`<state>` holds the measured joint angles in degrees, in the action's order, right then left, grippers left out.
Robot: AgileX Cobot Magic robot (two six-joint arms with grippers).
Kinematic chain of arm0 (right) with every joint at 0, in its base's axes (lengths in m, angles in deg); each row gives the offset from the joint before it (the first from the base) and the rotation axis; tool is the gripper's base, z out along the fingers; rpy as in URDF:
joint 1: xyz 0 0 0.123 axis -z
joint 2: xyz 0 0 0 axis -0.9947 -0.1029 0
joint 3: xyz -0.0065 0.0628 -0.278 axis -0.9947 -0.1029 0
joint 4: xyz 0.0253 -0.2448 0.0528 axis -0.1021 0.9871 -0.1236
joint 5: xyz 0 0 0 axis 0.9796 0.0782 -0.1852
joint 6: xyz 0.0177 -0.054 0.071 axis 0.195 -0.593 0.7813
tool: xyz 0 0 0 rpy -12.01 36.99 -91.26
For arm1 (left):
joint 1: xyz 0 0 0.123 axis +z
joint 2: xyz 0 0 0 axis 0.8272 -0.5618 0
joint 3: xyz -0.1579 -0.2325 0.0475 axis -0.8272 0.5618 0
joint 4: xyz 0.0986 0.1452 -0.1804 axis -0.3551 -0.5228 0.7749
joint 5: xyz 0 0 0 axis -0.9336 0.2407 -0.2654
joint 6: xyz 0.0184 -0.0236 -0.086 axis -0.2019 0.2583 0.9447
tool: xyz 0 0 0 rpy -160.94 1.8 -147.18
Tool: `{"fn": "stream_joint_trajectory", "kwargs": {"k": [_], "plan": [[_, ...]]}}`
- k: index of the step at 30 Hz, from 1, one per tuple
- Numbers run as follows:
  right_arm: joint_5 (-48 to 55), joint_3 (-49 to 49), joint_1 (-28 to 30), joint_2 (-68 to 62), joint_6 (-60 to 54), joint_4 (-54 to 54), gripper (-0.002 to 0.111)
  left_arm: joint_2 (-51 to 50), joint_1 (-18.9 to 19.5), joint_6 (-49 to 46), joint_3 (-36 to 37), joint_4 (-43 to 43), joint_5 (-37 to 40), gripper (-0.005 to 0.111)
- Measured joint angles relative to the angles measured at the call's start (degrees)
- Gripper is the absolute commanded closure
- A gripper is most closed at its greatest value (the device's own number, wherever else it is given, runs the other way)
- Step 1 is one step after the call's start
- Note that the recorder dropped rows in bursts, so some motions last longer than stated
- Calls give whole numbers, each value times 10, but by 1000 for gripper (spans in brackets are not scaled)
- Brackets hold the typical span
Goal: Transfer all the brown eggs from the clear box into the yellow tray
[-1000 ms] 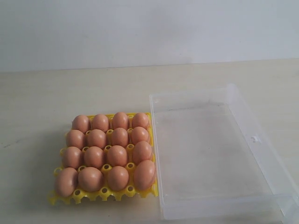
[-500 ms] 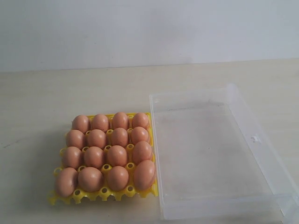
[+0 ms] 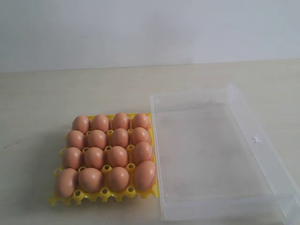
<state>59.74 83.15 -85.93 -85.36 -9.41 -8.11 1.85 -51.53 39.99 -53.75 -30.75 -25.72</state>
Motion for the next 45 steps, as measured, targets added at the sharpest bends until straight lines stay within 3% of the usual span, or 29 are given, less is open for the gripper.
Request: {"fn": "stream_joint_trajectory", "kwargs": {"k": [16,25,45], "plan": [[0,0,0,0,1,-38,108,0,0,0,0,0,0,107],[15,0,0,0,76,-42,108,0,0,0,0,0,0,107],[15,0,0,0,104,-42,108,0,0,0,0,0,0,107]]}}
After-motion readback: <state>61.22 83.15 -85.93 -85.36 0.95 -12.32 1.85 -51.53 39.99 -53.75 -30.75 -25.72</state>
